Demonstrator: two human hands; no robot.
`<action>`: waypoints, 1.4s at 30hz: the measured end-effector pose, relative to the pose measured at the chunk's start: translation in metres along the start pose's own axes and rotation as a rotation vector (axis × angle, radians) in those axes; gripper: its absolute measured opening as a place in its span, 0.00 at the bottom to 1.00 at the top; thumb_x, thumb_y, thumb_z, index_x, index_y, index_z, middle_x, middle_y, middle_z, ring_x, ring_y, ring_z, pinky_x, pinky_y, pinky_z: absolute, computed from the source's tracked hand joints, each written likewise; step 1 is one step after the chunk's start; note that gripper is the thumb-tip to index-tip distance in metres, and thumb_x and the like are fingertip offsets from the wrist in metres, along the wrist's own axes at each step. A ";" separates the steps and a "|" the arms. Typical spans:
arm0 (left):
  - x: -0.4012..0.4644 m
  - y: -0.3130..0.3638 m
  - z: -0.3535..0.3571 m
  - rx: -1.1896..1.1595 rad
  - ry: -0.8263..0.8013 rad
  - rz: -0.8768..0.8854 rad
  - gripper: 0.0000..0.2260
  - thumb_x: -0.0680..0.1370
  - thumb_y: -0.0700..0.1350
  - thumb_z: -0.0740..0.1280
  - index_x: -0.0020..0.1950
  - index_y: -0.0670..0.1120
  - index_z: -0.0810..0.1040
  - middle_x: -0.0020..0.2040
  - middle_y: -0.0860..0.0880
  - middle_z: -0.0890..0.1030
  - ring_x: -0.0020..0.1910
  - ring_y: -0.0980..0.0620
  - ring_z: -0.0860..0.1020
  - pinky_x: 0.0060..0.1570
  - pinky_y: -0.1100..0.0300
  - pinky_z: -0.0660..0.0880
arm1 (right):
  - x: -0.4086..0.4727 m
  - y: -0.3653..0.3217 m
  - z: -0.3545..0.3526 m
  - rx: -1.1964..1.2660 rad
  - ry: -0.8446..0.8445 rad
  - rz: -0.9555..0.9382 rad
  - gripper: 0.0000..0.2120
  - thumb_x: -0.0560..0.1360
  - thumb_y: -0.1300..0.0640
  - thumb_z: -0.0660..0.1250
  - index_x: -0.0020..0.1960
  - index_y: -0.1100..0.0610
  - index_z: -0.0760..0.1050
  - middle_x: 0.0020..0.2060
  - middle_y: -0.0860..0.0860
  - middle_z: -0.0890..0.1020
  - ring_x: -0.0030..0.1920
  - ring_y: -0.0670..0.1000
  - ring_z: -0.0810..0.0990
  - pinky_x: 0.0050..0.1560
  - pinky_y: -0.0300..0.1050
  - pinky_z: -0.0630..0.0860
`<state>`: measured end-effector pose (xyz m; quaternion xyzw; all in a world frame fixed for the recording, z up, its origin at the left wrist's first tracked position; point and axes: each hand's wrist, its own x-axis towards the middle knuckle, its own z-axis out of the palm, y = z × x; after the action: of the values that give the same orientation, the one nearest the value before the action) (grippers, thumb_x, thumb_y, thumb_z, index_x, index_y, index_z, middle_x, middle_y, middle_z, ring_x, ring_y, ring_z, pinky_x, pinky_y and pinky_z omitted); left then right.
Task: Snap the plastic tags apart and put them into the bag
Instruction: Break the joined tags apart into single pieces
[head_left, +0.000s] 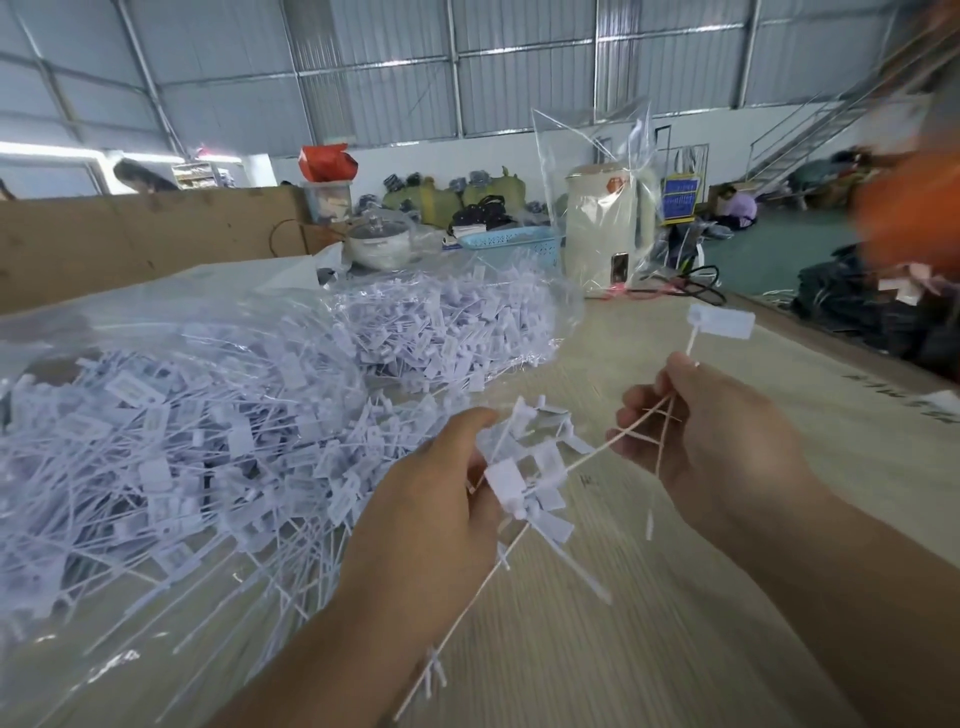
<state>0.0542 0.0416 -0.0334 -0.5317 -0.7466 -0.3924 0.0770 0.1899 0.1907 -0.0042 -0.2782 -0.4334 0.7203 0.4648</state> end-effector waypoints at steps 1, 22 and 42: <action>0.000 -0.002 0.000 -0.023 0.008 -0.011 0.17 0.76 0.48 0.68 0.62 0.62 0.71 0.40 0.61 0.78 0.39 0.62 0.77 0.39 0.59 0.76 | 0.000 -0.001 0.000 0.044 -0.017 0.021 0.15 0.83 0.55 0.57 0.39 0.58 0.70 0.26 0.52 0.77 0.25 0.49 0.76 0.27 0.45 0.78; -0.007 0.018 0.017 -0.212 -0.238 0.135 0.21 0.73 0.56 0.67 0.64 0.66 0.66 0.47 0.61 0.76 0.44 0.60 0.77 0.41 0.64 0.74 | -0.014 0.025 0.019 0.259 -0.259 0.119 0.07 0.78 0.61 0.60 0.42 0.56 0.67 0.27 0.48 0.64 0.27 0.48 0.64 0.32 0.41 0.68; -0.002 0.015 -0.018 -0.326 -0.187 -0.116 0.22 0.64 0.49 0.68 0.52 0.68 0.68 0.43 0.60 0.77 0.30 0.63 0.75 0.30 0.70 0.72 | 0.016 0.004 -0.008 0.118 0.059 0.088 0.06 0.79 0.59 0.63 0.43 0.57 0.72 0.26 0.50 0.71 0.24 0.47 0.68 0.24 0.42 0.73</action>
<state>0.0625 0.0303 -0.0143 -0.5273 -0.7065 -0.4608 -0.1025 0.1878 0.2073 -0.0113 -0.2901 -0.3636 0.7559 0.4607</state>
